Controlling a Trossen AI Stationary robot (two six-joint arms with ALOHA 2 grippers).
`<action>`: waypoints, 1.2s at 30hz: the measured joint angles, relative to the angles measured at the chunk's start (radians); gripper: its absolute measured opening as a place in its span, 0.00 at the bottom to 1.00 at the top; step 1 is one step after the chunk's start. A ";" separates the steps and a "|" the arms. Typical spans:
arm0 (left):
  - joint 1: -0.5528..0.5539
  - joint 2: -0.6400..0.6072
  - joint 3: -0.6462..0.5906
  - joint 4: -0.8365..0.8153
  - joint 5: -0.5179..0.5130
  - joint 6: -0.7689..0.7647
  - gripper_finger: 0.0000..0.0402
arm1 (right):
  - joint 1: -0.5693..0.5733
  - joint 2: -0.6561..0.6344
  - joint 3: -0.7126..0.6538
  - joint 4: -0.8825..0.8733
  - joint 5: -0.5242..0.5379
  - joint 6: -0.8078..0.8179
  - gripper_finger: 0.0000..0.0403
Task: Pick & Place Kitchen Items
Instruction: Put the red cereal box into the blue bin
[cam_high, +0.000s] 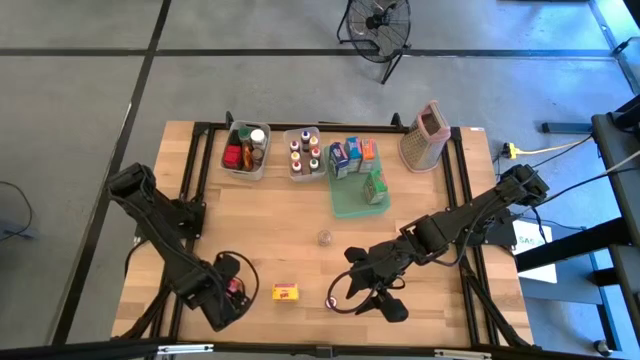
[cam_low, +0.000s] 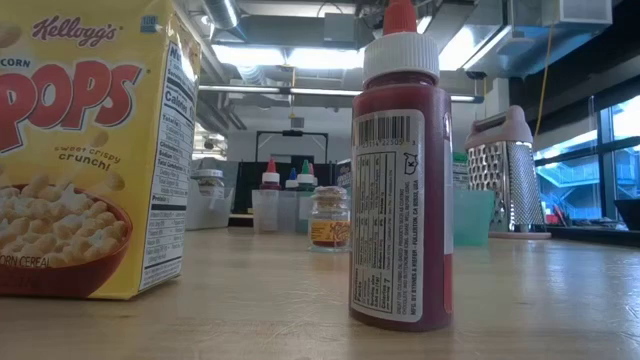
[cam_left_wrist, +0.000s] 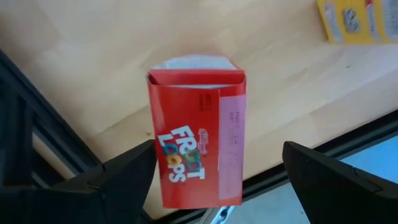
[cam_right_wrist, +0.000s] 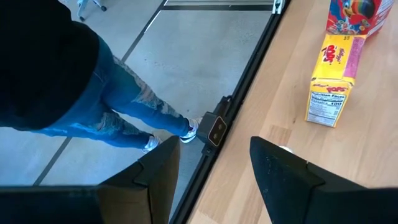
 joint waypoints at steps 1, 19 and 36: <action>0.000 0.000 -0.009 0.014 0.010 0.000 0.85 | 0.000 0.000 0.000 0.000 0.000 -0.004 0.49; 0.000 0.000 -0.069 0.100 0.067 -0.004 0.65 | 0.000 0.000 0.000 -0.024 -0.001 -0.011 0.49; 0.000 -0.016 -0.069 0.102 0.109 0.052 0.28 | 0.003 0.000 0.000 -0.015 -0.011 0.054 0.49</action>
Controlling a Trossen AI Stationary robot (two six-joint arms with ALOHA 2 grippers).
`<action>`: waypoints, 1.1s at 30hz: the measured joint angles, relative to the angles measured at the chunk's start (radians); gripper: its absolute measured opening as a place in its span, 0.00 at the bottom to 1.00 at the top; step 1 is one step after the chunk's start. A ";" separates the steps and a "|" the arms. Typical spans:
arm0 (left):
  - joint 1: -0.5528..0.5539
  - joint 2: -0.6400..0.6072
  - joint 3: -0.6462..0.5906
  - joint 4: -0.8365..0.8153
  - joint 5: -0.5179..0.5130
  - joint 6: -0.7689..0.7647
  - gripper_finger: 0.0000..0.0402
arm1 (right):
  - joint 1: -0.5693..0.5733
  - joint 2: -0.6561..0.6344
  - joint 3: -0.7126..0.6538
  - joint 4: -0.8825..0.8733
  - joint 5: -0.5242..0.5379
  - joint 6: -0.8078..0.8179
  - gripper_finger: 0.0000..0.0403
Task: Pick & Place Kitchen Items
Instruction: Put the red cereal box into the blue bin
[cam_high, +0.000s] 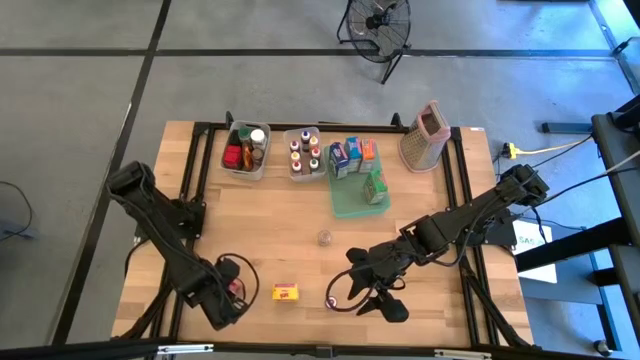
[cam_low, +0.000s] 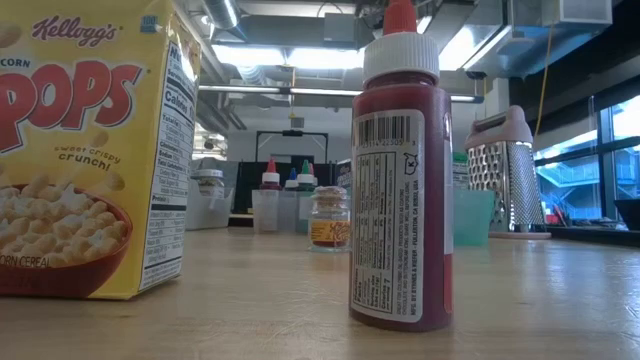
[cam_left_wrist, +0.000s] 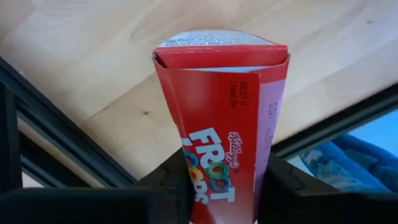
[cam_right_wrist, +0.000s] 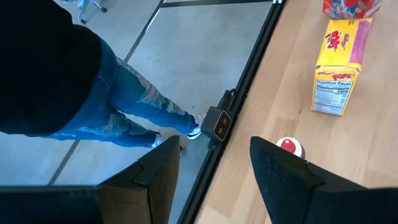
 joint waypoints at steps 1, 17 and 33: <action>0.000 -0.007 0.001 -0.002 0.002 0.000 0.28 | 0.000 0.000 0.000 0.000 0.000 0.000 0.49; 0.033 -0.292 0.010 -0.072 -0.196 0.043 0.27 | -0.008 0.000 0.000 0.086 0.000 -0.029 0.49; 0.261 -0.598 0.010 -0.061 -0.485 0.585 0.27 | -0.152 0.000 0.052 0.122 0.020 -0.117 0.49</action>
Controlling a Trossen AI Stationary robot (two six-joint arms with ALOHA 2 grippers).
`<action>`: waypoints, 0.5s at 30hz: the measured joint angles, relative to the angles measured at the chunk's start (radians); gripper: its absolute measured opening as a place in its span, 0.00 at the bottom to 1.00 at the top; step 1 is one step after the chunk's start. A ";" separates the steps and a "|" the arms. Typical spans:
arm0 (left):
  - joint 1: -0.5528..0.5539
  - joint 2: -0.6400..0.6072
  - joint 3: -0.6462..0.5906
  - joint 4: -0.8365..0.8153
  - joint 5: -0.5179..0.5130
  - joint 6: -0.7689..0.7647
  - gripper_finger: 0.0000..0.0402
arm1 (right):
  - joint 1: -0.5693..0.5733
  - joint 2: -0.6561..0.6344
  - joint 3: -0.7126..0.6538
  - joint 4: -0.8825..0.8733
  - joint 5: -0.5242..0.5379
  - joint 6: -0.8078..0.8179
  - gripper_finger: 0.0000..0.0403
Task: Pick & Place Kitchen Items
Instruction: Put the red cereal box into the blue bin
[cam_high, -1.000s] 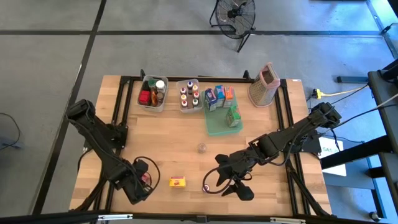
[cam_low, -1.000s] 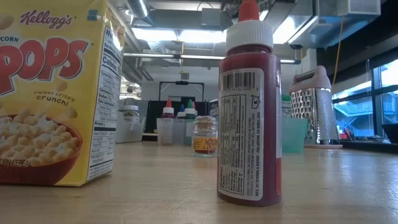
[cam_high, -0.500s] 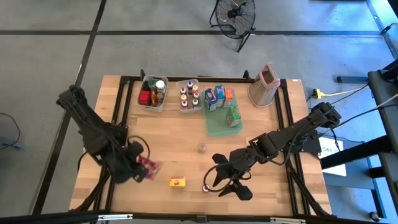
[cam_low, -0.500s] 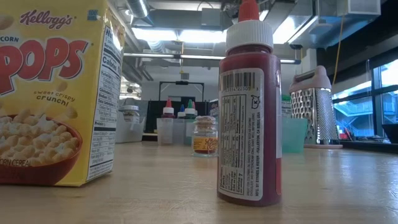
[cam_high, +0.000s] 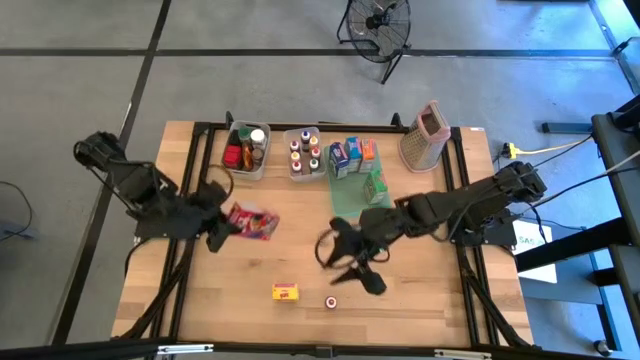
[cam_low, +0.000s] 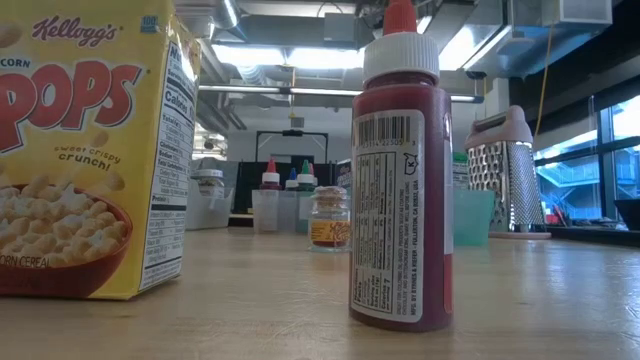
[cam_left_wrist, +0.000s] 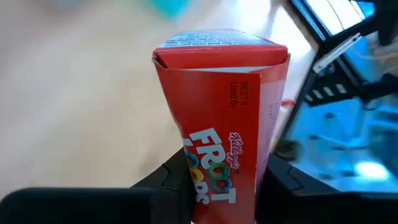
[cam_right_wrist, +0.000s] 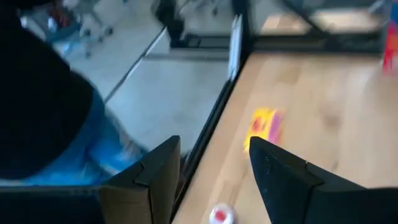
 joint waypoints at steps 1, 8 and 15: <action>0.026 -0.008 0.000 0.007 -0.015 0.089 0.27 | -0.015 0.000 0.021 -0.006 0.010 -0.004 0.49; 0.187 -0.015 0.001 0.280 0.069 0.864 0.27 | -0.129 0.000 0.187 -0.033 0.106 -0.021 0.49; 0.331 0.031 0.002 0.326 0.177 1.144 0.27 | -0.187 -0.001 0.312 -0.050 0.115 -0.067 0.49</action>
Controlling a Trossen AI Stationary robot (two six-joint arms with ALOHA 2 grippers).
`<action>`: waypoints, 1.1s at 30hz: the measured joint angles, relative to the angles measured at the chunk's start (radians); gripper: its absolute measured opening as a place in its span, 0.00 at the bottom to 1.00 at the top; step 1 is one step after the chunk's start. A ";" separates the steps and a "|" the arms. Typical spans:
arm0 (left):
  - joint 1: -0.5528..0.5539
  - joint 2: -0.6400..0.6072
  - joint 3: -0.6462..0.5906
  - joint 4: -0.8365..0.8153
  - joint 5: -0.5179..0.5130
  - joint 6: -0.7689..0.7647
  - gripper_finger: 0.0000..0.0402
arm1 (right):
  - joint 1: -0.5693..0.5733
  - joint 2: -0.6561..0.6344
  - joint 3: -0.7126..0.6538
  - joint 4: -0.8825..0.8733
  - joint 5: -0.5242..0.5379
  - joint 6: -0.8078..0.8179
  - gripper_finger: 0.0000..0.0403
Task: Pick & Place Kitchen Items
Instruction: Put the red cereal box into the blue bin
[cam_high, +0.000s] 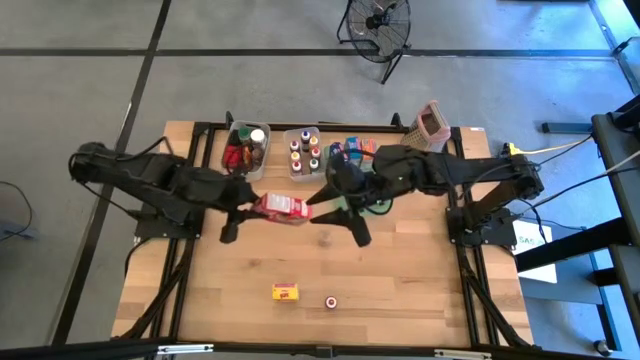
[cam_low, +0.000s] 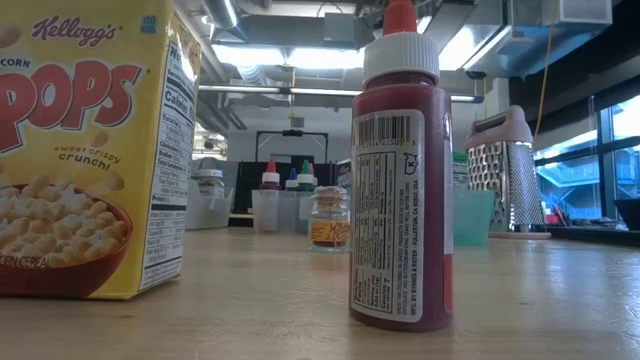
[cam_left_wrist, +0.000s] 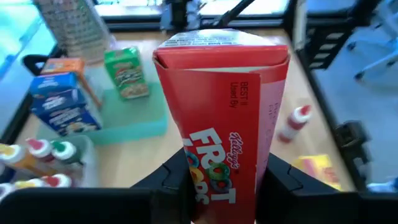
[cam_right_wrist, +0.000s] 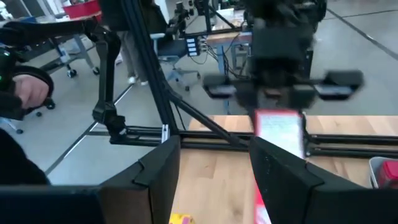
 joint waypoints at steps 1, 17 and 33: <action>0.019 0.011 0.000 -0.001 0.006 0.016 0.27 | -0.001 0.000 0.007 -0.007 0.000 0.000 0.49; 0.244 0.129 -0.001 0.053 0.265 0.149 0.27 | -0.011 0.009 0.012 -0.128 0.203 -0.023 0.72; 0.274 0.163 -0.002 0.053 0.301 0.149 0.27 | -0.065 0.102 0.012 -0.184 0.208 0.103 0.83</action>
